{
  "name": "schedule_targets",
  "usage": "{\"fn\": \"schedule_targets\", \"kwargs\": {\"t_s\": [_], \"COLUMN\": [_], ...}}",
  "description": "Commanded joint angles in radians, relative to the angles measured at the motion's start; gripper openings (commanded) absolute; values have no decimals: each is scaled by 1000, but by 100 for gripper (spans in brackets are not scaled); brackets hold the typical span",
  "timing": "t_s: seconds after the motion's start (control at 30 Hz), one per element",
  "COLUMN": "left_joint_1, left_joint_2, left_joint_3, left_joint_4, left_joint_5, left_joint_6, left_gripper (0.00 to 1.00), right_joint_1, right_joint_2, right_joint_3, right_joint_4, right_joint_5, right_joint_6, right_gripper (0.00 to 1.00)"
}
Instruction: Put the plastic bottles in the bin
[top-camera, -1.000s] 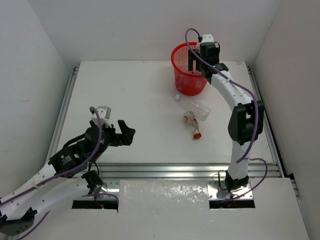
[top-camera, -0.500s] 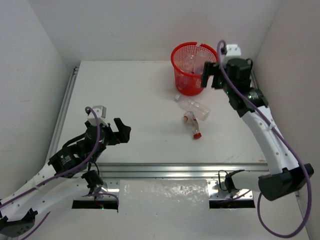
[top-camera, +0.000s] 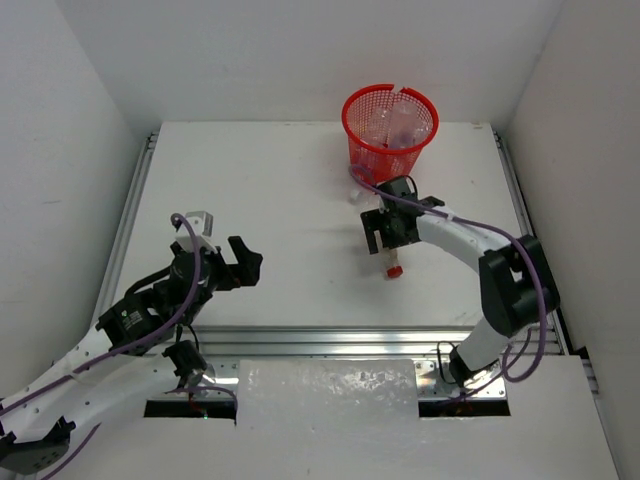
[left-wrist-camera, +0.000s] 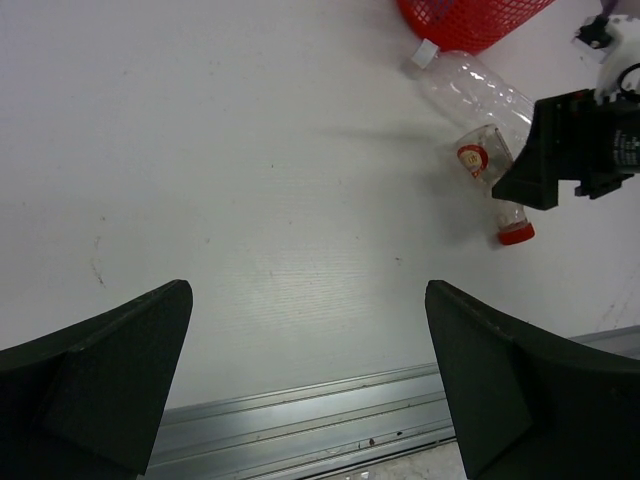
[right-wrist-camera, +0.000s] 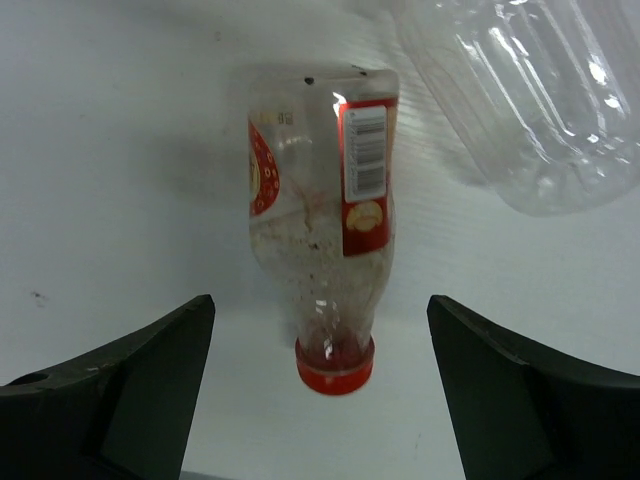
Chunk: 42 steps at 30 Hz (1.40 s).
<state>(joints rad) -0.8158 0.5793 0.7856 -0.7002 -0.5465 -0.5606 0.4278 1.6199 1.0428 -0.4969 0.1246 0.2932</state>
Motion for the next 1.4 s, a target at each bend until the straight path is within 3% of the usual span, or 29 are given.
{"fn": "schedule_targets", "kwargs": {"t_s": [0.0,0.17,0.27,0.3,0.33,0.43,0.47,0.63,0.77,0.83,0.93,1.1,1.23,1.37], "left_joint_1": [12,10,10,10,12,12,12,12,10,12,12,10,12,12], "left_joint_2": [7,10,10,11,11,13,13,8,-12,-28,-45,-38,-42,-53], "left_joint_3": [18,15,15,15,15,14,15,15,14,12,9,9,7,4], "left_joint_4": [34,41,45,47,47,48,48,48,48,50,54,62,64,68], "left_joint_5": [19,28,34,36,39,42,40,40,40,40,42,57,59,63], "left_joint_6": [11,18,22,24,25,27,27,27,27,27,27,36,37,41], "left_gripper": [100,100,100,100,100,100,100,100,100,100,100,100,100,100], "right_joint_1": [5,11,34,41,52,132,147,170,151,83,-24,-90,-129,-139], "right_joint_2": [76,185,242,254,253,215,193,-3,-35,-20,49,233,426,583], "right_joint_3": [51,94,120,128,126,126,125,183,347,427,535,759,1094,1249], "right_joint_4": [84,109,121,124,129,147,156,221,251,311,375,438,354,323], "right_joint_5": [-28,1,33,36,43,5,-31,-226,-149,-143,-169,-135,-134,-92], "right_joint_6": [-28,-49,-69,-74,-75,-78,-77,-55,-132,-134,-79,-117,-134,-166], "right_gripper": [85,84,77,67,48,29,27,26,26,26,26,27,27,35]}}
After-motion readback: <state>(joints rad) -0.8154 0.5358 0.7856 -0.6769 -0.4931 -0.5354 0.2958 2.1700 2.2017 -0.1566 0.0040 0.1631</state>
